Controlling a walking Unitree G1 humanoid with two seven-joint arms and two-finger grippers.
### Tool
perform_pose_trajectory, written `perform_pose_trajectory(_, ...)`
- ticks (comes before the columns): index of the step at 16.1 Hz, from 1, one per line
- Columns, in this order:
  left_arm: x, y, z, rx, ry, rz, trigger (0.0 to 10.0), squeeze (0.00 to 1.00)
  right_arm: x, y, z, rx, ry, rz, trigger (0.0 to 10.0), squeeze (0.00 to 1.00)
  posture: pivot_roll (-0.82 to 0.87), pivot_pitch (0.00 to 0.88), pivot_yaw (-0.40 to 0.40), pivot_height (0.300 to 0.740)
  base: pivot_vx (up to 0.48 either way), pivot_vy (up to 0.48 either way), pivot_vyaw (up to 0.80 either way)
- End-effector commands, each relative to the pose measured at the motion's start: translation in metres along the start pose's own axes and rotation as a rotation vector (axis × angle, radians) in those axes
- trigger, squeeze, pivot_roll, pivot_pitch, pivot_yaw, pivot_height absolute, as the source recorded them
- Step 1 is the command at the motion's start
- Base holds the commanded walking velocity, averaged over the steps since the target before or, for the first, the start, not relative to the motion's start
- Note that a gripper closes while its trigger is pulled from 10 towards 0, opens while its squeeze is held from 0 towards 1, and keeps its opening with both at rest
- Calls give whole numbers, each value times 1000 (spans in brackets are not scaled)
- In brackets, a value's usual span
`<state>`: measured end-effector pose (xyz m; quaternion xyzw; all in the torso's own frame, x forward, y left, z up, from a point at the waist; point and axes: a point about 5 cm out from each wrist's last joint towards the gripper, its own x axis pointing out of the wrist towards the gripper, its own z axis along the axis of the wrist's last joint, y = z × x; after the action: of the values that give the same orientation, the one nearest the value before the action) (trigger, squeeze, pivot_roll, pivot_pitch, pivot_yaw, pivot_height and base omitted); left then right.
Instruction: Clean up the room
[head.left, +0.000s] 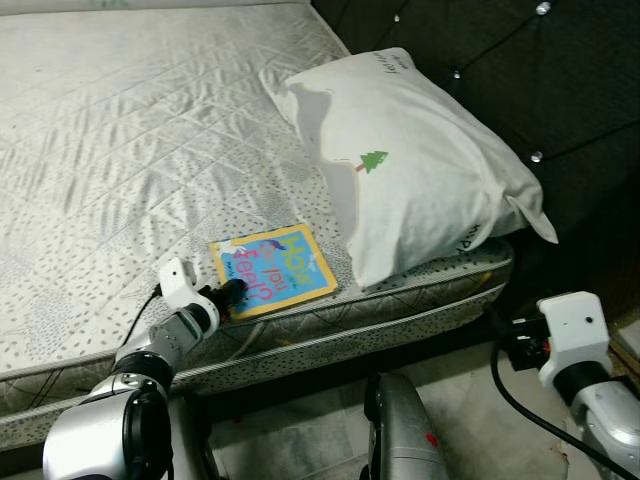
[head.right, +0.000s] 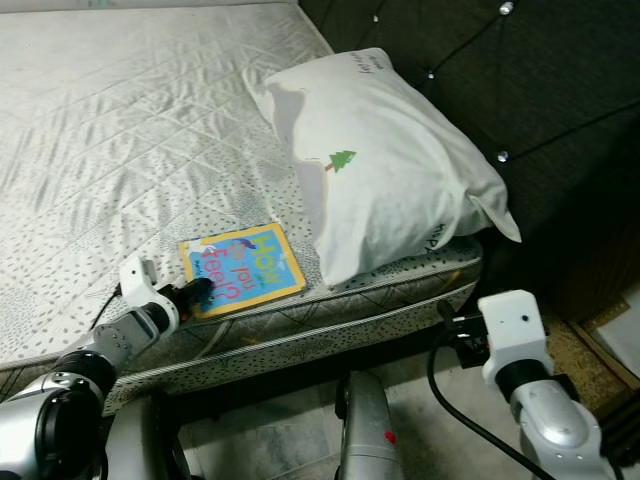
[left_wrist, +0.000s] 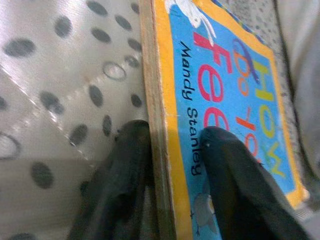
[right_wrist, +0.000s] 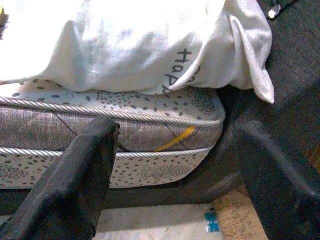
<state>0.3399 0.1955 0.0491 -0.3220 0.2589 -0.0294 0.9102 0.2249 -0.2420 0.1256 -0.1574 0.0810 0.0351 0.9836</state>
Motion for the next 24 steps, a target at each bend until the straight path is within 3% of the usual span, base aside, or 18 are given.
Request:
perform_pose_trajectory(1, -10, 24, 4, 30, -8, 124, 10000, 1000, 1, 0, -1, -9, 0, -4, 10000, 0, -351, 134, -63, 525, 0, 0, 0)
perform_pose_trajectory(9, -12, 27, 23, 118, -85, 180, 10000, 1000, 9, 5, 0, -4, -20, -2, 10000, 0, -334, 106, -53, 525, 0, 0, 0)
perform_pose_trajectory(15, -18, 37, 31, 130, -119, 244, 10000, 1000, 16, 10, 1, 14, -44, -11, 10000, 0, -325, 87, -35, 525, 0, 0, 0)
perform_pose_trajectory(16, -17, 36, 31, 135, -113, 240, 10000, 949, 15, 10, 1, 14, -46, -12, 10000, 0, -325, 87, -35, 525, 0, 0, 0)
perform_pose_trajectory(18, -11, 25, 27, 156, -75, 191, 10000, 35, 14, 8, 0, 11, -46, -17, 10000, 0, -334, 91, -31, 525, 0, 0, 0)
perform_pose_trajectory(20, -6, 15, 21, 169, -35, 162, 10000, 0, 12, 8, 0, 12, -43, -18, 10000, 0, -337, 95, -30, 525, 0, 0, 0)
perform_pose_trajectory(24, -6, 17, 20, 103, -48, 244, 10000, 0, 12, 7, -1, 9, -38, -8, 10000, 0, -339, 101, -31, 525, 0, 0, 0)
